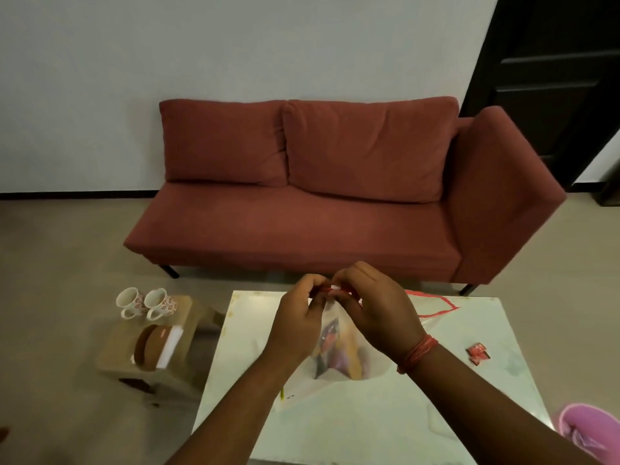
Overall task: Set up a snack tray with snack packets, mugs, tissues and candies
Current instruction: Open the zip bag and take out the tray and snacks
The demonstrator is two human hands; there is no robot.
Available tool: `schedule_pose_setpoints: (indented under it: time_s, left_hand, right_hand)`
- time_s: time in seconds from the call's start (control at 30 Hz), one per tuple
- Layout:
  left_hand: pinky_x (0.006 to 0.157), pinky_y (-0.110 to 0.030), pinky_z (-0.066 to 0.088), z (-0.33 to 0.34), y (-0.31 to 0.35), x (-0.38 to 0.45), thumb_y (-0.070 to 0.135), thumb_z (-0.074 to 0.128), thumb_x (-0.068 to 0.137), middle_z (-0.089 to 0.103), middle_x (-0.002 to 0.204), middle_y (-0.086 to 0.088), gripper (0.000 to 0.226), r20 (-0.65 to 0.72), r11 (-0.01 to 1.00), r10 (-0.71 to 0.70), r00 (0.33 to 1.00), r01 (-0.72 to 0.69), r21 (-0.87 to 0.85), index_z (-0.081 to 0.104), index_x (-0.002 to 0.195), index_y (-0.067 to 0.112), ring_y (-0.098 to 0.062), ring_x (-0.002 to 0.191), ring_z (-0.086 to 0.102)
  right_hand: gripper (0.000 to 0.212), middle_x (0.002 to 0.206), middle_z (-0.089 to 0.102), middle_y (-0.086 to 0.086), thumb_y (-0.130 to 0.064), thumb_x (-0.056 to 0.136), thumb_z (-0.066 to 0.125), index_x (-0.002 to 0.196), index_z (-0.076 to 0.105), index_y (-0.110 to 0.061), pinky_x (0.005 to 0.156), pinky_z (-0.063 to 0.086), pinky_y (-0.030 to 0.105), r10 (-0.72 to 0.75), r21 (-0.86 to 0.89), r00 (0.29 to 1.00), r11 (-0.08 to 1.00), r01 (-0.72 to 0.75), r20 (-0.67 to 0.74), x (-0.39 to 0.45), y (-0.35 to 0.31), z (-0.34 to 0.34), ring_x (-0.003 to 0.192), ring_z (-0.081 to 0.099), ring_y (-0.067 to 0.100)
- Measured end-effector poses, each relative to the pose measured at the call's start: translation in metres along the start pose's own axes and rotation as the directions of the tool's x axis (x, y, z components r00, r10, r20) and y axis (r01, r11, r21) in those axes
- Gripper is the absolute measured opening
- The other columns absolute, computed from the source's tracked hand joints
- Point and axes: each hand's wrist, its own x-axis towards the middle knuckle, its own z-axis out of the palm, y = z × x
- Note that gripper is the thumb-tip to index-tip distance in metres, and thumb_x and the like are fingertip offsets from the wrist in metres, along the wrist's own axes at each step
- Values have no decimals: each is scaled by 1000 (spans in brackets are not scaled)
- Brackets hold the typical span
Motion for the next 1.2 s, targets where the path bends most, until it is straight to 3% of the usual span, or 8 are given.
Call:
schedule_pose_setpoints:
  time_s: [0.13, 0.33, 0.43, 0.67, 0.77, 0.9, 1.03, 1.2]
  left_hand:
    - [77, -9, 48, -25, -5, -3, 29, 47, 99, 64, 95, 14, 9, 5, 999, 32, 999, -32, -8, 55, 103, 31, -8, 91, 63]
    - [70, -5, 45, -62, -13, -9, 22, 52, 98, 59, 83, 23, 14, -54, 989, 133, 990, -128, 75, 53, 92, 34, -4, 80, 61]
    - [69, -6, 45, -76, -20, -10, 19, 53, 98, 58, 81, 21, 11, -98, 977, 185, 978, -172, 128, 56, 92, 27, -5, 79, 60]
    - [70, -11, 49, -99, -30, -7, 25, 51, 95, 64, 83, 10, 9, -149, 959, 255, 955, -231, 162, 59, 91, 25, -7, 82, 61]
    - [68, -15, 50, -108, -34, -5, 26, 50, 95, 66, 82, 7, 11, -174, 956, 277, 945, -252, 150, 60, 89, 24, -8, 82, 61]
    - [67, -15, 49, -118, -35, -1, 27, 49, 95, 65, 80, 4, 12, -188, 947, 309, 932, -285, 146, 59, 88, 24, -10, 77, 61]
    - [66, -15, 48, -127, -37, 2, 20, 52, 96, 63, 78, 7, 12, -240, 954, 300, 923, -286, 92, 59, 88, 24, -11, 78, 61]
    - [66, -8, 44, -140, -36, 6, 11, 52, 98, 62, 80, 10, 21, -301, 976, 212, 930, -220, 8, 57, 86, 27, 1, 77, 58]
  right_hand:
    - [7, 85, 57, -12, -29, 91, 59, 92, 62, -23, 59, 46, 26, -18, 30, 999, 999, 20, -47, 9, -14, 12, 71, 53, 9]
    - [9, 85, 62, -7, -29, 92, 60, 93, 64, -21, 54, 41, 23, -118, -91, 993, 989, 115, -25, 22, -41, 28, 67, 57, 12]
    - [14, 84, 62, -8, -34, 94, 55, 94, 63, -23, 52, 43, 26, -158, -121, 987, 980, 156, -7, 28, -52, 35, 66, 57, 13]
    - [10, 83, 61, -9, -34, 93, 59, 92, 63, -24, 54, 30, 20, -198, -145, 980, 970, 194, -15, 40, -70, 40, 66, 55, 10]
    - [15, 84, 60, -10, -36, 94, 51, 93, 62, -24, 53, 35, 21, -184, -124, 983, 976, 181, -12, 44, -74, 41, 67, 55, 10]
    - [11, 85, 60, -10, -33, 93, 55, 92, 61, -24, 54, 44, 28, -172, -107, 985, 980, 168, -26, 45, -72, 41, 70, 55, 12]
    - [11, 83, 59, -8, -31, 93, 56, 90, 61, -22, 54, 44, 29, -165, -133, 985, 979, 157, -52, 44, -68, 36, 69, 54, 14]
    - [13, 81, 59, -7, -32, 92, 55, 87, 60, -21, 56, 38, 26, -145, -162, 987, 978, 132, -69, 41, -57, 28, 70, 54, 15]
